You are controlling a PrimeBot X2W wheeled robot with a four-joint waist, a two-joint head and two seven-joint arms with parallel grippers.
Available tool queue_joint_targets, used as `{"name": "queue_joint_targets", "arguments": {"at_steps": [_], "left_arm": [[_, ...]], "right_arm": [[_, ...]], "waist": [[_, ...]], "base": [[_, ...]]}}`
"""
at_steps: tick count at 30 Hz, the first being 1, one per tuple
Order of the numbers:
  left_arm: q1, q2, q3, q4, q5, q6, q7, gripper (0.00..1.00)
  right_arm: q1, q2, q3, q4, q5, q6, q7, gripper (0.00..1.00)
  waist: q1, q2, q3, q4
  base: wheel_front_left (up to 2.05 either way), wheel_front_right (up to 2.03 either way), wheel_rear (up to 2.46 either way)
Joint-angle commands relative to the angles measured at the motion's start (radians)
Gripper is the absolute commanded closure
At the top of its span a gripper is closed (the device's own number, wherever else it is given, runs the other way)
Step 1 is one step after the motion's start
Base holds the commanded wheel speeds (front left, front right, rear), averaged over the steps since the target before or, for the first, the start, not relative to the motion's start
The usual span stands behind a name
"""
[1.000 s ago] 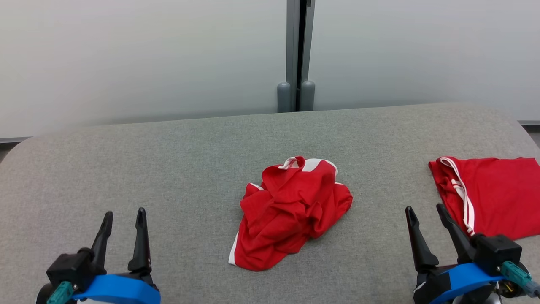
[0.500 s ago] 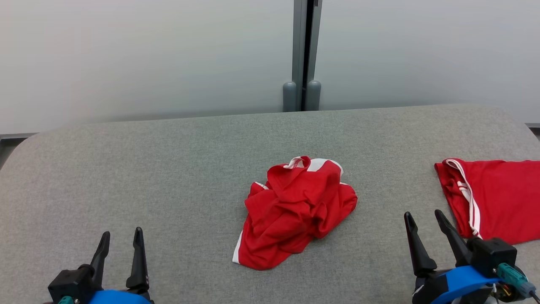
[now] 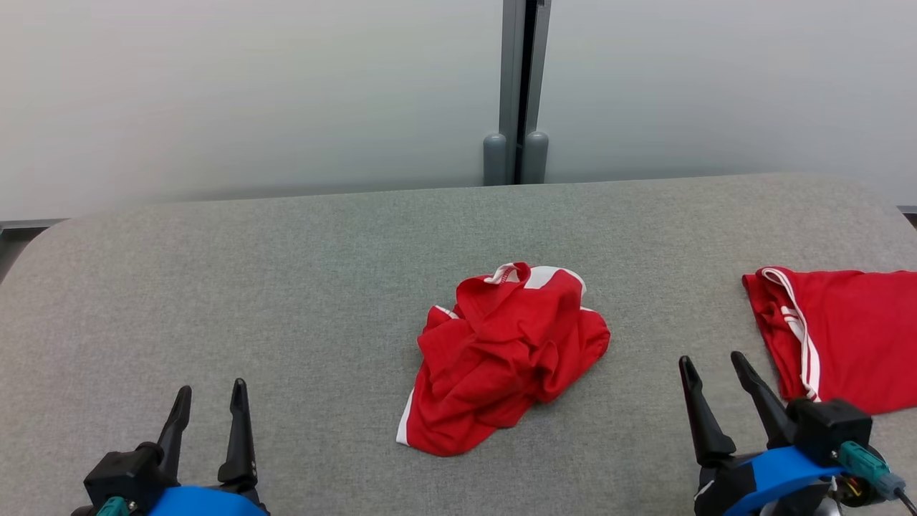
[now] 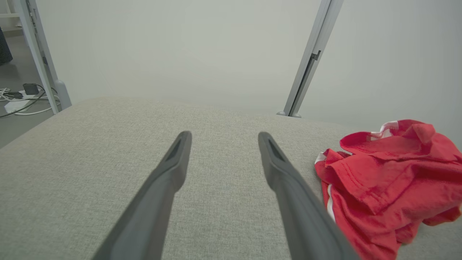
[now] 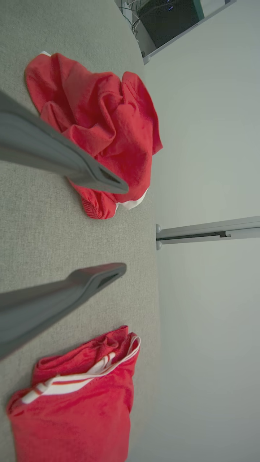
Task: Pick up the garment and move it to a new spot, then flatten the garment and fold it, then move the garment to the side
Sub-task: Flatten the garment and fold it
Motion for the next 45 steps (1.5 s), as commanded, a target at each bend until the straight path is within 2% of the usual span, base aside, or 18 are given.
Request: {"name": "queue_joint_targets", "arguments": {"at_steps": [1,4,7,10,11,16,18,22,27,32,34,38,45], "left_arm": [[-0.017,0.0,0.001,-0.001,-0.002,-0.004,-0.006,0.0],[-0.023,-0.003,-0.001,0.0,0.002,-0.004,-0.008,0.0],[-0.032,-0.004,-0.003,-0.004,0.006,-0.005,-0.009,0.0],[-0.043,-0.003,-0.008,-0.009,0.011,-0.007,-0.009,0.0],[-0.043,-0.003,-0.008,-0.009,0.011,-0.007,-0.009,0.0],[-0.083,-0.008,-0.019,-0.015,0.02,-0.019,-0.007,0.0],[-0.097,-0.01,-0.024,-0.016,0.025,-0.025,-0.008,0.0],[-0.128,-0.017,-0.038,-0.013,0.034,-0.036,-0.01,0.0],[-0.16,-0.032,-0.053,0.003,0.038,-0.053,-0.012,0.0],[-0.187,-0.05,-0.072,0.029,0.045,-0.07,-0.013,0.0],[-0.196,-0.051,-0.072,0.039,0.046,-0.073,-0.014,0.0],[-0.198,-0.052,-0.062,0.052,0.043,-0.077,-0.016,0.0],[-0.186,-0.051,-0.037,0.066,0.044,-0.079,-0.02,0.0]], "right_arm": [[-0.023,0.002,0.011,-0.009,-0.002,0.001,0.012,0.0],[-0.063,0.001,0.045,-0.034,-0.004,0.001,0.05,0.0],[-0.127,-0.001,0.076,-0.058,0.0,0.001,0.146,0.0],[-0.221,-0.013,0.117,-0.07,0.013,0.001,0.307,0.0],[-0.221,-0.013,0.117,-0.07,0.013,0.001,0.307,0.0],[-0.395,-0.037,0.169,-0.051,0.026,0.001,0.598,0.0],[-0.463,-0.039,0.176,-0.013,0.02,0.0,0.693,0.0],[-0.596,-0.044,0.207,0.102,0.008,0.001,0.808,0.0],[-0.707,-0.057,0.259,0.293,-0.029,0.0,0.884,0.0],[-0.746,-0.085,0.282,0.467,-0.072,0.0,0.93,0.0],[-0.756,-0.079,0.283,0.494,-0.06,0.0,0.92,1.0],[-0.783,-0.091,0.304,0.503,-0.052,0.0,0.872,1.0],[-0.863,-0.067,0.401,0.426,0.007,0.0,0.657,1.0]], "waist": [[0.0,0.0,0.005,0.002],[0.0,0.0,0.009,0.006],[0.0,0.0,0.015,0.009],[0.0,0.0,0.027,0.018],[0.0,0.0,0.027,0.018],[0.0,0.0,0.058,0.057],[0.0,0.0,0.075,0.073],[0.0,0.0,0.111,0.112],[0.0,0.0,0.139,0.156],[0.0,0.0,0.151,0.192],[0.0,0.0,0.15,0.196],[0.0,0.0,0.149,0.189],[0.0,0.0,0.123,0.159]], "base": [[0.0,0.0,0.0],[0.0,0.0,0.0],[0.0,0.0,0.0],[0.0,0.0,0.0],[0.0,0.0,0.0],[0.0,0.0,0.0],[0.0,0.0,0.0],[0.0,0.0,0.0],[0.0,0.0,0.0],[0.0,0.0,0.0],[0.0,0.0,0.0],[0.0,0.0,0.0],[0.0,0.0,0.0]]}}
